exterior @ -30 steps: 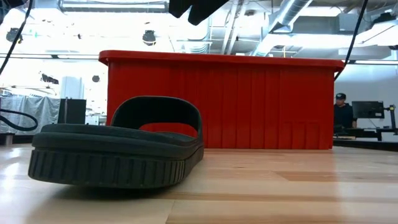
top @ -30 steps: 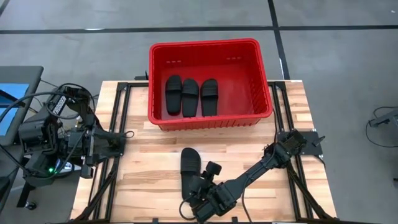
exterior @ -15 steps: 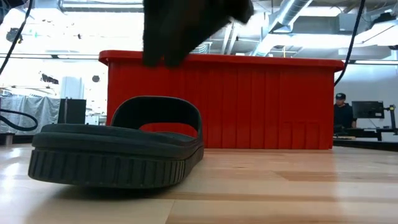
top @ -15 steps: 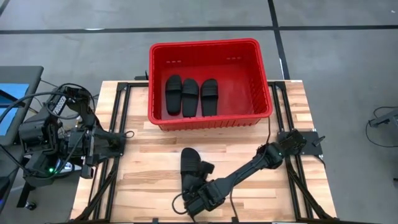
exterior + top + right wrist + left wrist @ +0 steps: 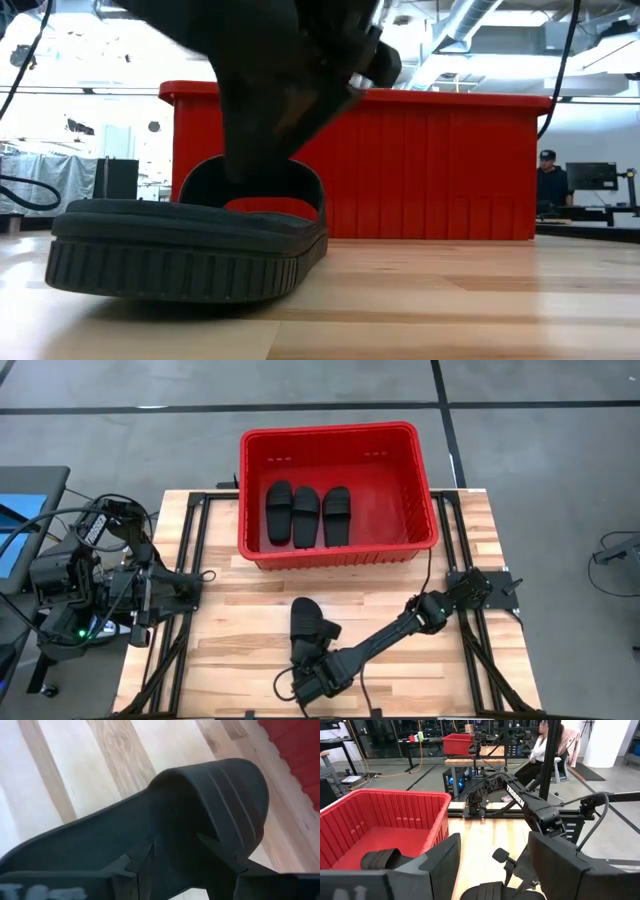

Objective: Pick and place slides into bin
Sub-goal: Put the black slide into the red organizer bin

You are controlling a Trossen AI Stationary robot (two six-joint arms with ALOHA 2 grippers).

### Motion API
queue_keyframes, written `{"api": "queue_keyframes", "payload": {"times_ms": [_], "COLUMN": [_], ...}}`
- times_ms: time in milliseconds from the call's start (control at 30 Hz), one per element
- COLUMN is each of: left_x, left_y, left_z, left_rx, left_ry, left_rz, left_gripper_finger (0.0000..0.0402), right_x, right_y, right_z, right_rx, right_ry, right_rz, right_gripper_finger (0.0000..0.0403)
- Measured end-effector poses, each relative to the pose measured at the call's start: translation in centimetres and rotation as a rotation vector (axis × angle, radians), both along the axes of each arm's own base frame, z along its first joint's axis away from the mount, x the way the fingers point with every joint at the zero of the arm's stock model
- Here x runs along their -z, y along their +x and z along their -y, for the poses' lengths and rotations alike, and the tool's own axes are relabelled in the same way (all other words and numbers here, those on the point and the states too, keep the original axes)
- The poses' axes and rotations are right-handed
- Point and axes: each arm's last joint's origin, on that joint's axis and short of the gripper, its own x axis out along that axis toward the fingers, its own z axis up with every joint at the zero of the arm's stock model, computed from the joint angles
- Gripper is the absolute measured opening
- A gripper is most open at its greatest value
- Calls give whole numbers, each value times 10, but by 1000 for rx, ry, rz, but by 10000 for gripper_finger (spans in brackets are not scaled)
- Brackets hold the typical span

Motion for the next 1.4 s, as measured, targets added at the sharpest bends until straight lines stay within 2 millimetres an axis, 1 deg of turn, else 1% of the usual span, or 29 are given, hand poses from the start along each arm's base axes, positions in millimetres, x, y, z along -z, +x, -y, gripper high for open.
{"api": "queue_keyframes", "payload": {"times_ms": [67,167,300,433,667,867,1133,1400], "left_x": [0,0,0,0,1,1,1,1], "left_y": [0,0,0,0,0,0,0,0], "left_z": [0,0,0,0,0,0,0,0], "left_rx": [0,6,9,9,9,9,9,9], "left_ry": [1,5,4,5,13,14,14,13], "left_rz": [-1,-9,-14,-14,-15,-15,-15,-15], "left_gripper_finger": [224,224,224,224,224,224,224,224], "right_x": [0,-7,-9,-15,-15,-14,-15,-5], "right_y": [0,1,-2,-5,-7,-5,2,8], "right_z": [0,-1,-6,-7,-7,4,16,33], "right_rx": [-2,-8,-37,-44,-46,-33,-77,-85], "right_ry": [-2,-2,-8,-10,-20,-52,-101,-86], "right_rz": [1,17,10,7,-7,-45,-79,-149], "right_gripper_finger": [132,132,134,133,132,132,131,131]}}
